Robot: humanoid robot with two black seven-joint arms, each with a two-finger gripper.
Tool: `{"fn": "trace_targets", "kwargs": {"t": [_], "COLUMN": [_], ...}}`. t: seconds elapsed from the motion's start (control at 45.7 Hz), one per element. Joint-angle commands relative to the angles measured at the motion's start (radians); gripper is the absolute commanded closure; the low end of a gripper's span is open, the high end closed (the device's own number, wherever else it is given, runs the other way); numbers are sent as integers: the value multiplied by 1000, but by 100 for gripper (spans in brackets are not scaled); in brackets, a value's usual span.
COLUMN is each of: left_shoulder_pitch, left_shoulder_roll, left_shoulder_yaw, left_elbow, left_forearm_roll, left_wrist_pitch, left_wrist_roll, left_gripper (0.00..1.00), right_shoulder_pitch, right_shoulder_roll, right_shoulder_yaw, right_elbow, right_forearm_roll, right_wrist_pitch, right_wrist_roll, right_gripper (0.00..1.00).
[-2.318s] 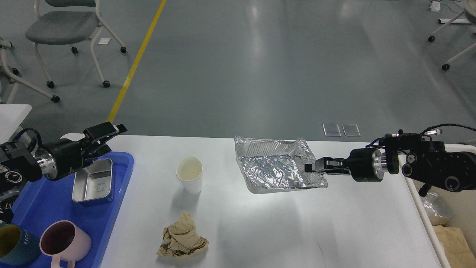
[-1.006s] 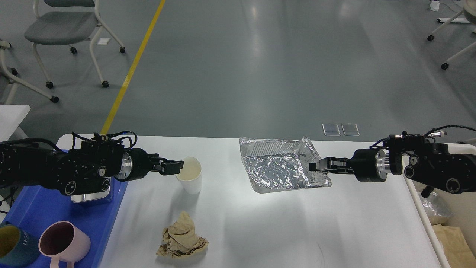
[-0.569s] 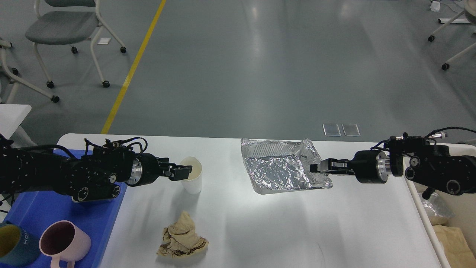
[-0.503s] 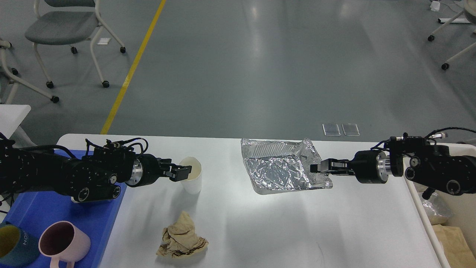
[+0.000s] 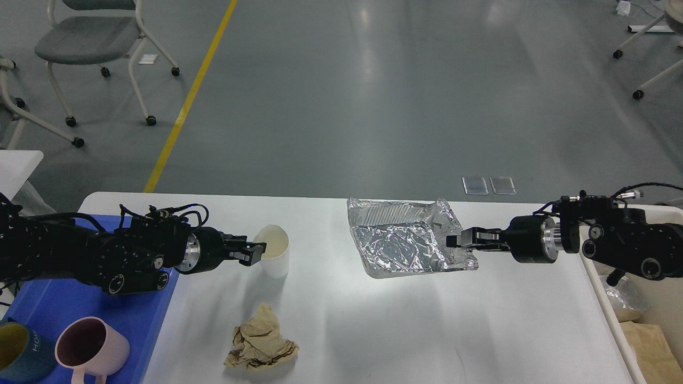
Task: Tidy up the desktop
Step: 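Swing the left gripper over to the white paper cup, then grasp the paper cup rim with the left gripper and lift it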
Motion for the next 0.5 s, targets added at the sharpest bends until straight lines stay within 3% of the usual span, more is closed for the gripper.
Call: {"fn": "trace_targets", "kwargs": {"t": [0.0, 0.131, 0.284, 0.481], "left_shoulder_pitch": [5, 8, 6, 2], "left_shoulder_roll": [0, 1, 3, 9], "left_shoulder_yaw": [-1, -3, -5, -8], "left_elbow": [0, 0, 0, -1], "left_forearm_roll": [-1, -1, -1, 0], "left_wrist_pitch": [0, 0, 0, 1], "left_wrist_roll": [0, 0, -1, -8], "left_gripper": [76, 90, 98, 100], "right_shoulder_pitch": [-2, -2, -2, -2], "right_shoulder_roll": [0, -2, 0, 0], "right_shoulder_yaw": [0, 0, 0, 0], "right_elbow": [0, 0, -2, -2], "right_forearm_roll": [0, 0, 2, 2], "right_wrist_pitch": [0, 0, 0, 0], "right_wrist_roll": [0, 1, 0, 1], "right_gripper": [100, 100, 100, 100]}}
